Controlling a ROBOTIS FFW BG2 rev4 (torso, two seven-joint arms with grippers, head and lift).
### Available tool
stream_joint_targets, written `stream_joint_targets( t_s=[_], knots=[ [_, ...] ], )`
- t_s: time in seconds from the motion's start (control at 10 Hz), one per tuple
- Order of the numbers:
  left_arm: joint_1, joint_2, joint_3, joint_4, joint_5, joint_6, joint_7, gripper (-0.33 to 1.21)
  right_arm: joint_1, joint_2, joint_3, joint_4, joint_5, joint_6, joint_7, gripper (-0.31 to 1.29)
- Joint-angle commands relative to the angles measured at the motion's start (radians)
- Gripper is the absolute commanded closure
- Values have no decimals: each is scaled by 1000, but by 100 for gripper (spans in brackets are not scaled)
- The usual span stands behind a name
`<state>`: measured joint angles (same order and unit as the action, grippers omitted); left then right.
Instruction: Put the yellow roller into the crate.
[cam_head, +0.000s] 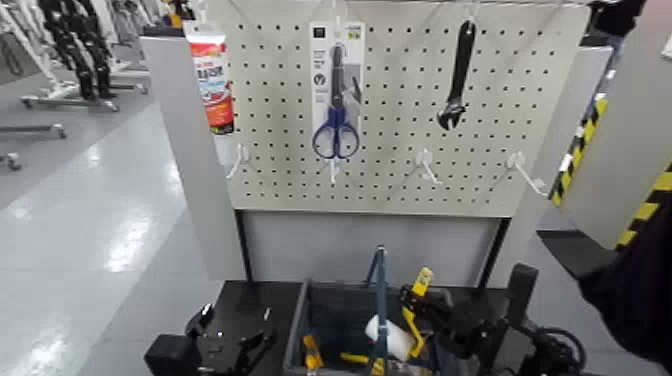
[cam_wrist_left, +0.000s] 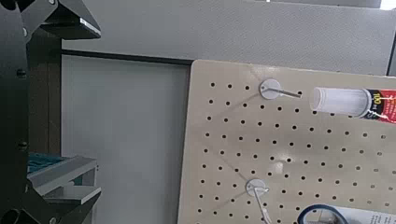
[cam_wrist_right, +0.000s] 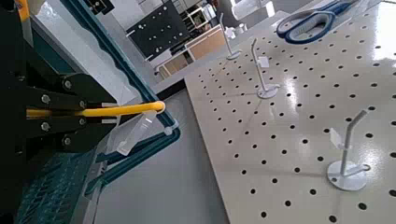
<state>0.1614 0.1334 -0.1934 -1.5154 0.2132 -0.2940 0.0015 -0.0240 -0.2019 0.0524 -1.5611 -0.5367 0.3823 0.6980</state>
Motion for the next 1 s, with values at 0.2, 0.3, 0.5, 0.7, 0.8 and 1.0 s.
stream_joint_targets(
  t_s=[0.2, 0.3, 0.5, 0.7, 0.8, 1.0],
  knots=[
    [1, 0, 3, 0, 0, -2, 0, 13, 1, -1, -17, -5, 9, 33, 3, 47],
    [1, 0, 3, 0, 0, -2, 0, 13, 1, -1, -28, -25, 43, 46, 3, 25],
    [3, 0, 3, 0, 0, -4, 0, 13, 9, 1, -54, -56, 78, 52, -8, 10],
    [4, -1, 5, 0, 0, -4, 0, 13, 26, 7, -62, -100, 132, 40, -48, 10],
    [4, -1, 5, 0, 2, -4, 0, 13, 33, 15, -63, -103, 139, 13, -57, 10],
    [4, -1, 5, 0, 2, -4, 0, 13, 92, 44, -78, -182, 231, -54, -170, 11]
  ],
)
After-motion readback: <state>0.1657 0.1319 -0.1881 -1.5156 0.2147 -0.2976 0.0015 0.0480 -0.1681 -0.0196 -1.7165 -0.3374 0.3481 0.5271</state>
